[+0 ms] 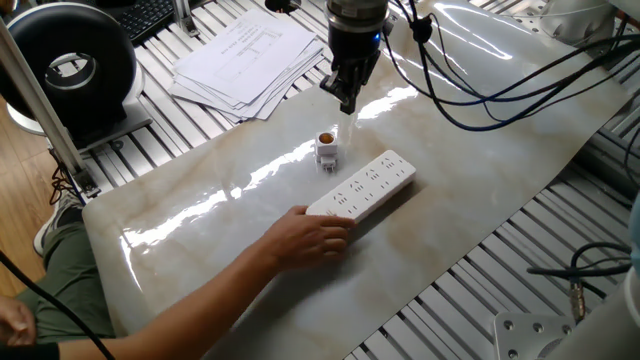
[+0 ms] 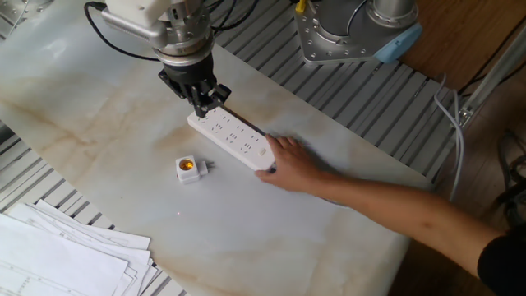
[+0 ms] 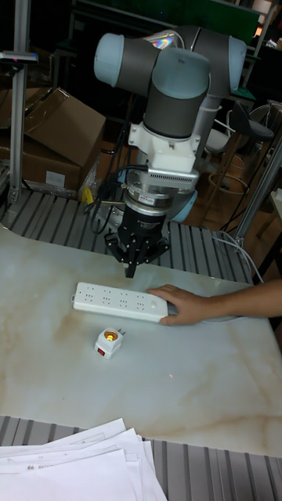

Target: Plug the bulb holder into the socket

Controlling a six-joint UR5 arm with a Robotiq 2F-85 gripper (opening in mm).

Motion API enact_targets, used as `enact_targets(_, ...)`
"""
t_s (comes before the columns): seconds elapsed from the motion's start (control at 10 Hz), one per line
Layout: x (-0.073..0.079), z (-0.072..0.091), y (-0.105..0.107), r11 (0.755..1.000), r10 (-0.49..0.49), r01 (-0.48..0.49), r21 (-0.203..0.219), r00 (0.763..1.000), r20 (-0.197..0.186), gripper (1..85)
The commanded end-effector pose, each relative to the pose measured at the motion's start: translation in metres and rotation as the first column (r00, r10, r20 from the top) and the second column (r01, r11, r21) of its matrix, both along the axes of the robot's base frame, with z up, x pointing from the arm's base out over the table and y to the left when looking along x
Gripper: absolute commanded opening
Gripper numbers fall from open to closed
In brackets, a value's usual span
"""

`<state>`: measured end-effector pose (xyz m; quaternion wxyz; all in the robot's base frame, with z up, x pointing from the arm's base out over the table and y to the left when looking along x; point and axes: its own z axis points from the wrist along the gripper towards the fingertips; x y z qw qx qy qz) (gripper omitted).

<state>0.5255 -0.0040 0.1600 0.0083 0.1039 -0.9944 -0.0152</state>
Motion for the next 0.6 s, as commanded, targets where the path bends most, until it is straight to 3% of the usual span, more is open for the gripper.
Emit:
enact_targets(0.0,0.017,-0.021,0.006,0.998,0.055,-0.055,0.027,0.998,0.006,9.0)
enact_targets(0.1,0.019,-0.029,0.01,0.998,0.055,-0.055,0.044,0.998,-0.002,10.7)
enact_targets(0.3,0.023,-0.037,0.006,0.997,0.063,-0.063,0.033,0.998,0.001,16.7)
enact_targets(0.5,0.03,-0.05,0.0,0.994,0.1,-0.1,0.033,0.995,0.027,20.3)
